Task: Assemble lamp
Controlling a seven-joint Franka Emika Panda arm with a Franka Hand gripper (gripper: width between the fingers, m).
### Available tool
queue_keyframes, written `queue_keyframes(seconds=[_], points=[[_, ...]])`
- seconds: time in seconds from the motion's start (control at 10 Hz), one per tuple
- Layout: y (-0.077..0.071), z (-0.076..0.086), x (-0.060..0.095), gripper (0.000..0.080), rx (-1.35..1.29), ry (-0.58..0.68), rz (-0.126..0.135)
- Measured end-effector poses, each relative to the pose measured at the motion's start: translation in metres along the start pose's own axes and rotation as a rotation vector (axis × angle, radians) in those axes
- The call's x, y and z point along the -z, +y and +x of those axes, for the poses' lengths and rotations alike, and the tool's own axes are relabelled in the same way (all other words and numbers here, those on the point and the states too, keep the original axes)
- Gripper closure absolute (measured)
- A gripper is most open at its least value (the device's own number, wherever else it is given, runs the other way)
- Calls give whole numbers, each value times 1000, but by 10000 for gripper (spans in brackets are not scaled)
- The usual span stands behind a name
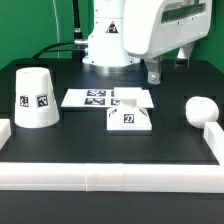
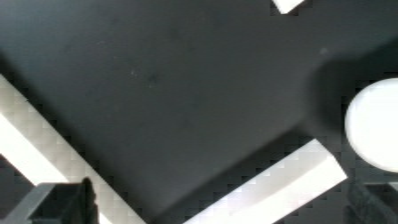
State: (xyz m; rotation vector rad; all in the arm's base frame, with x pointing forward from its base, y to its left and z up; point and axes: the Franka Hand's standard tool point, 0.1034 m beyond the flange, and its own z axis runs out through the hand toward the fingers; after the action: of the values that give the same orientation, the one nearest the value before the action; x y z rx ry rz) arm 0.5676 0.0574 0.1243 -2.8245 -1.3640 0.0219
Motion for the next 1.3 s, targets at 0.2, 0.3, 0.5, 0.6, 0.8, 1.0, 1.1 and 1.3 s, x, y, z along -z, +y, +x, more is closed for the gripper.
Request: queue_keyframes(seconds=[0.2, 0.3, 0.5, 0.6, 0.8, 1.0, 1.1, 1.3], points=[[0, 0, 0, 100, 0, 0, 0], [0, 0, 0, 100, 0, 0, 0], [-2, -19, -6, 100, 2, 11, -15], [-9, -41, -10, 100, -19, 5, -15], [-14, -74, -20, 100, -56, 7, -24], [-16, -77, -21, 100, -86, 5, -23], [-16, -77, -22, 100, -98, 5, -22], [-17, -77, -22, 100, -224, 7, -19]])
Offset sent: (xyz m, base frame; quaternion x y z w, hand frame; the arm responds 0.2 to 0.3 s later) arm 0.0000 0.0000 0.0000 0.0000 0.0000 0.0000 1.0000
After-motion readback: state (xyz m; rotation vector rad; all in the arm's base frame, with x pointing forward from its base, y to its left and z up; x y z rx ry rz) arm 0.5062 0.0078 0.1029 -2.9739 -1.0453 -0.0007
